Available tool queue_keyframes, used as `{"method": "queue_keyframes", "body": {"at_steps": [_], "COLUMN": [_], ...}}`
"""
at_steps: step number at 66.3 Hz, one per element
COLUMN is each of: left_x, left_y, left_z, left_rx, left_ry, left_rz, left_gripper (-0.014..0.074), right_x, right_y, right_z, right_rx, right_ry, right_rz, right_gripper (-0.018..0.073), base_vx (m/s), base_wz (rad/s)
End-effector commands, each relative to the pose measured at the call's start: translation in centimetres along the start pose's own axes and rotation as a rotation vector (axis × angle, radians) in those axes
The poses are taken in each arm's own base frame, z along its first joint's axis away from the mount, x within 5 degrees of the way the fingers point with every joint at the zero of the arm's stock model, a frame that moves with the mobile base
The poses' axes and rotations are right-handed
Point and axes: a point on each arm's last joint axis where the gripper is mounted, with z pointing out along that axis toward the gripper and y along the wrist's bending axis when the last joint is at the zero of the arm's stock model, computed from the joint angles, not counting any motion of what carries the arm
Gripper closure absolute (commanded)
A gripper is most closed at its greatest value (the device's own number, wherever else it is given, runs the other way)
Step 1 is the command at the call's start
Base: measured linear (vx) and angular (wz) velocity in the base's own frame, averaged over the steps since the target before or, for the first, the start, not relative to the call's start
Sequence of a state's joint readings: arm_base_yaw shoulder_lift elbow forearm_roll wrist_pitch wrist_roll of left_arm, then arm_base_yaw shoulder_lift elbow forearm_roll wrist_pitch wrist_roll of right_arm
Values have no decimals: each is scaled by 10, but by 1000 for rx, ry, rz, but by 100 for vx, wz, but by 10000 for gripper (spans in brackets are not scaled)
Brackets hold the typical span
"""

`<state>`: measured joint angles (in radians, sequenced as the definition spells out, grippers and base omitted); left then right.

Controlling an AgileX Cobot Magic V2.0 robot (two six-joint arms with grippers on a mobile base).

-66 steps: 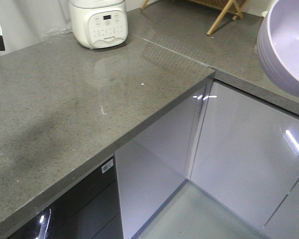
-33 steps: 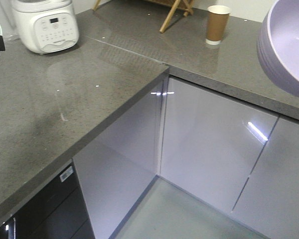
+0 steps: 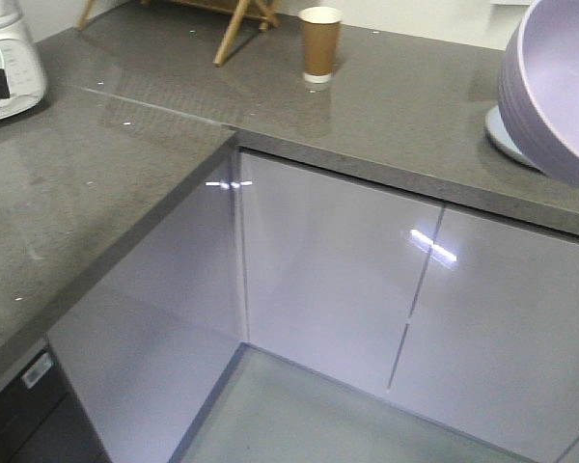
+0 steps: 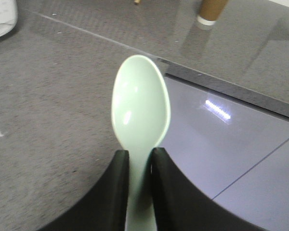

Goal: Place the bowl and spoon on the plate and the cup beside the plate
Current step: 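Turn the base away from the counter carrying spoon and bowl, then drive the base toward the counter with the pale blue plate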

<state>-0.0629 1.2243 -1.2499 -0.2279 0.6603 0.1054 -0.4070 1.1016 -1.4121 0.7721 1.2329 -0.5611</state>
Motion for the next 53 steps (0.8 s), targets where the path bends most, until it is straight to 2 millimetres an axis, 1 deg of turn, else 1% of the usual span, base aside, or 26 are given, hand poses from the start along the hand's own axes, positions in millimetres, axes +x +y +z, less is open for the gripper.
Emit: {"method": "queue_keyframes", "body": {"at_steps": [1,38,53], "left_x": [-13,-13,-13], "left_y": [-4,-4,-4], "left_z": [-15,-15,-15], "left_rx": [12,12,12], "left_ry": [-109,-109,-109], "left_rz": [-10,-10,-10], "left_gripper": [603,602,602], "right_x": [-10,-10,-10], "right_y": [9,9,9], "right_z": [-10,-10,-10], "right_rx": [-6,-6,-6], "right_ry": [-96,-96,-96], "right_rz": [-20,-20,-20], "right_gripper": [564,564,564], "base_vx": [2,0,-1], "base_wz": [-36,-40,-30]}}
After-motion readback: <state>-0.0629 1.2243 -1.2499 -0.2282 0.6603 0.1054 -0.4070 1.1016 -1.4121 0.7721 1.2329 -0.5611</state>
